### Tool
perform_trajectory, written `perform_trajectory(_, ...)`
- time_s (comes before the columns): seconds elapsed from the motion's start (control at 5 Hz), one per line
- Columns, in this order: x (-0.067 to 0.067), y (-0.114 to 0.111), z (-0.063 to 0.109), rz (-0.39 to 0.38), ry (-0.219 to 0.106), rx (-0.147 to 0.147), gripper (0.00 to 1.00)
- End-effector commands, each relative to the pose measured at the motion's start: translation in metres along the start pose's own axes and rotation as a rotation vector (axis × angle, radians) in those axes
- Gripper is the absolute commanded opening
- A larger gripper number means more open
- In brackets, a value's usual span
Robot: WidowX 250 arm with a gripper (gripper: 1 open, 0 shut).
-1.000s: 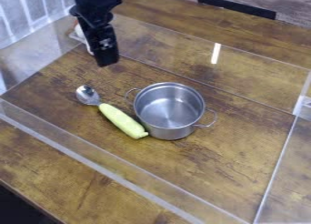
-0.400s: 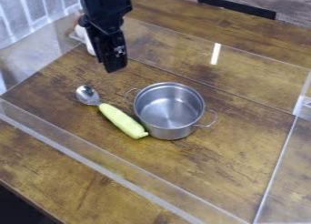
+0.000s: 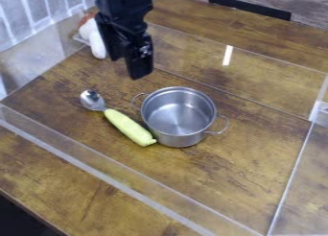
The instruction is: Move the green spoon to the left
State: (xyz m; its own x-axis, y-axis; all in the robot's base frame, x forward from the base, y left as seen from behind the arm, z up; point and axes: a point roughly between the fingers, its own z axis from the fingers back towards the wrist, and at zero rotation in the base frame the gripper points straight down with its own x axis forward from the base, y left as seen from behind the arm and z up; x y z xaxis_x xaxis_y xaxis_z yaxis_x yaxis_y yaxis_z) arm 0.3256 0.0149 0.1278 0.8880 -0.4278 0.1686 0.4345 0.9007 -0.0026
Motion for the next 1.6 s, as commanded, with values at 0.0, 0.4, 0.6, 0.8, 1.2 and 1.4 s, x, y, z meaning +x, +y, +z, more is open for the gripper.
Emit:
perform_trajectory(0.0,0.005,0.004,0.015,-0.018,-0.042,0.029,1.0)
perform_trajectory(0.4,-0.006,0.015,0.009,-0.007,-0.028,0.029,1.0)
perform_trajectory(0.6,-0.013,0.025,0.004,0.008,-0.024,0.034,1.0)
perform_trajectory(0.8,-0.01,0.017,0.01,0.007,-0.02,0.03,1.0)
perform_trajectory(1.2,-0.007,0.016,0.008,0.016,0.003,0.011,1.0)
perform_trajectory(1.4,-0.005,0.025,0.004,0.027,0.008,0.007,1.0)
